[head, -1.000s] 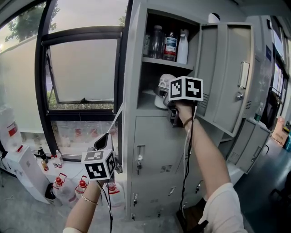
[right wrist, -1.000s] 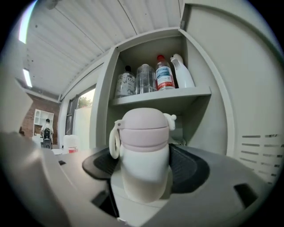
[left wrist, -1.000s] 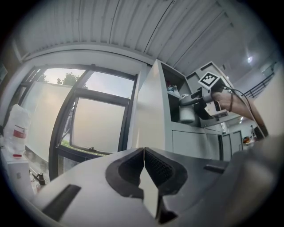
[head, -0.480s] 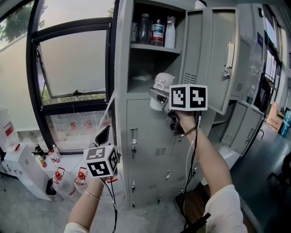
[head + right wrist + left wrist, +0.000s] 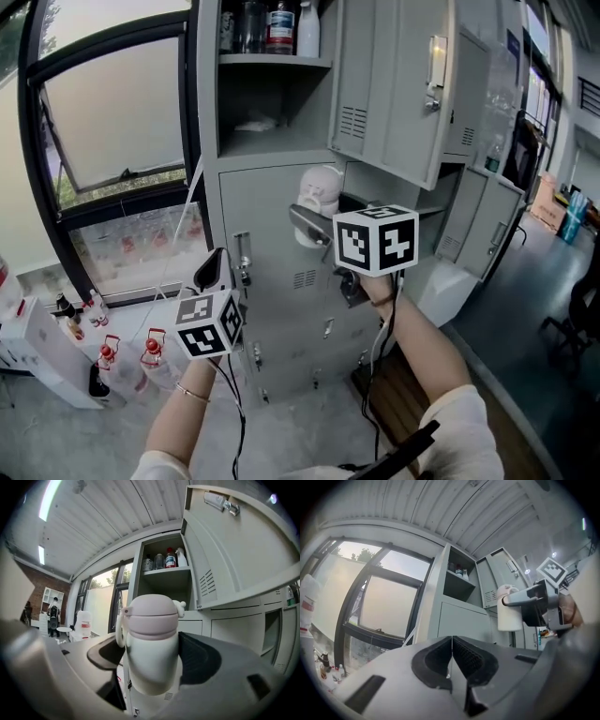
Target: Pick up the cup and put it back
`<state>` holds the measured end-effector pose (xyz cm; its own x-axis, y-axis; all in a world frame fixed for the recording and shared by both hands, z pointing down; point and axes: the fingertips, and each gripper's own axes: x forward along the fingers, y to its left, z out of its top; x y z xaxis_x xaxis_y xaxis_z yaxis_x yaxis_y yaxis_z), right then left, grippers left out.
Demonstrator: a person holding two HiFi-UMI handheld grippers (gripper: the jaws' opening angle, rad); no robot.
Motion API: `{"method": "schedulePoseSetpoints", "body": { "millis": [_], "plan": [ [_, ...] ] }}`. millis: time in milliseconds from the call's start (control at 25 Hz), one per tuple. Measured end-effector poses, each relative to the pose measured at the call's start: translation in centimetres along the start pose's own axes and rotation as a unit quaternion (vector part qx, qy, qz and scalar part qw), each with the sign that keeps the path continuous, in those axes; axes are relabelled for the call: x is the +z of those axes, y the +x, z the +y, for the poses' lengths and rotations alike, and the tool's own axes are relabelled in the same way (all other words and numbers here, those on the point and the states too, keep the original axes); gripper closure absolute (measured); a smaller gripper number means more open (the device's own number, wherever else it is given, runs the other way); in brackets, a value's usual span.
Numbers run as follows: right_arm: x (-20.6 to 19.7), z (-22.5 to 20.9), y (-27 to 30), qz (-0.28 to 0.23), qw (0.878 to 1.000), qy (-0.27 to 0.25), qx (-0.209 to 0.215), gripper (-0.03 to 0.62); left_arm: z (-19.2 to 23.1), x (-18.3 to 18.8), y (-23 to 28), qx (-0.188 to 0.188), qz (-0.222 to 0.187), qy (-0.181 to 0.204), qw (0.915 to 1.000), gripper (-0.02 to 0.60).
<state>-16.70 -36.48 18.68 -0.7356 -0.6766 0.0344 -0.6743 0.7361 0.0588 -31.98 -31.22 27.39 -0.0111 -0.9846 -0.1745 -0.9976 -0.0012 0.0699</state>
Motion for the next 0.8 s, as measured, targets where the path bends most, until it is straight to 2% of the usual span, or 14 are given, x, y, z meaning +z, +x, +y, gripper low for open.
{"method": "schedulePoseSetpoints", "body": {
  "millis": [160,280,520,640,800],
  "plan": [
    [-2.9,-1.0,-1.8,0.010,0.999,-0.022,-0.033,0.247,-1.5,-2.1,0.6,-0.008,0.010,-0.021,0.9997,0.572],
    [-5.3,-1.9,-3.3,0.013,0.998,-0.023,-0.061,0.249,-2.8,-3.5,0.7,-0.012,0.017,-0.016,0.9997,0.572],
    [-10.9,-3.6,-6.1,0.019,0.993,0.004,-0.115,0.248,-6.2,-6.8,0.2,-0.029,0.027,-0.002,0.9992,0.572],
    [-13.7,-4.4,-8.0,0.018,0.989,0.021,-0.147,0.249,-7.9,-8.1,-0.6,-0.031,0.020,0.001,0.9993,0.572],
    [-16.2,-5.4,-9.8,0.033,0.986,0.030,-0.163,0.249,-10.0,-8.6,-1.0,-0.035,0.016,0.000,0.9993,0.572]
  ]
}}
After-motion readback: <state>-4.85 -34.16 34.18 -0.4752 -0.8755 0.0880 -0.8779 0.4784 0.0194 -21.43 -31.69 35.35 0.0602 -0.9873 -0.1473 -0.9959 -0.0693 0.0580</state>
